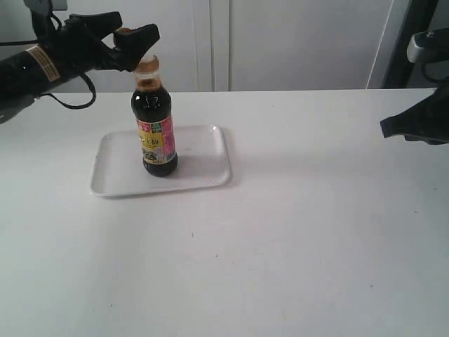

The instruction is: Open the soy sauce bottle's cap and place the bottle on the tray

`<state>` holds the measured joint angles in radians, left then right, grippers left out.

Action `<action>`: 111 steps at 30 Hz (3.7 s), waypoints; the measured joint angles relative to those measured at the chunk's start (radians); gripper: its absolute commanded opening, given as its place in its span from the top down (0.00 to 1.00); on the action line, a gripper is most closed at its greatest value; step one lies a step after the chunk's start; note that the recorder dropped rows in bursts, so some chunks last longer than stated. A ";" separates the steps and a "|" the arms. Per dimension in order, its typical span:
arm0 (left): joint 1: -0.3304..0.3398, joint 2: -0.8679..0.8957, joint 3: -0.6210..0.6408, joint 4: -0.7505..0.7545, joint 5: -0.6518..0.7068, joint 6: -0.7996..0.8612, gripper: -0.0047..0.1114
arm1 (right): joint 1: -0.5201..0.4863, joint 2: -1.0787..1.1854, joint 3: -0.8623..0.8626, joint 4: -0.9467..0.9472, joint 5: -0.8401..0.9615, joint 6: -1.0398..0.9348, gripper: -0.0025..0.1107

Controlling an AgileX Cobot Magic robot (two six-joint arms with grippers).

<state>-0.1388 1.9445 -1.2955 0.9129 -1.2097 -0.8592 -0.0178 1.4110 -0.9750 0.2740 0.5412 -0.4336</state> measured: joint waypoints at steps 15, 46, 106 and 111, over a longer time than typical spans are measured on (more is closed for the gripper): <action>0.000 -0.179 -0.050 0.062 0.126 -0.055 0.35 | 0.000 0.000 0.000 0.000 -0.004 0.000 0.98; 0.000 -0.566 -0.050 -0.407 1.904 0.710 0.96 | 0.000 0.000 -0.077 -0.158 0.035 -0.019 0.98; 0.000 -1.643 0.662 -0.784 1.662 0.849 0.96 | -0.035 -0.802 0.272 -0.166 -0.040 0.202 0.98; 0.000 -1.744 0.732 -0.814 1.649 0.841 0.96 | -0.035 -0.897 0.358 -0.131 -0.119 0.202 0.98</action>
<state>-0.1388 0.2006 -0.5637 0.0984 0.4391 -0.0182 -0.0529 0.5139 -0.6173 0.1432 0.4222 -0.2312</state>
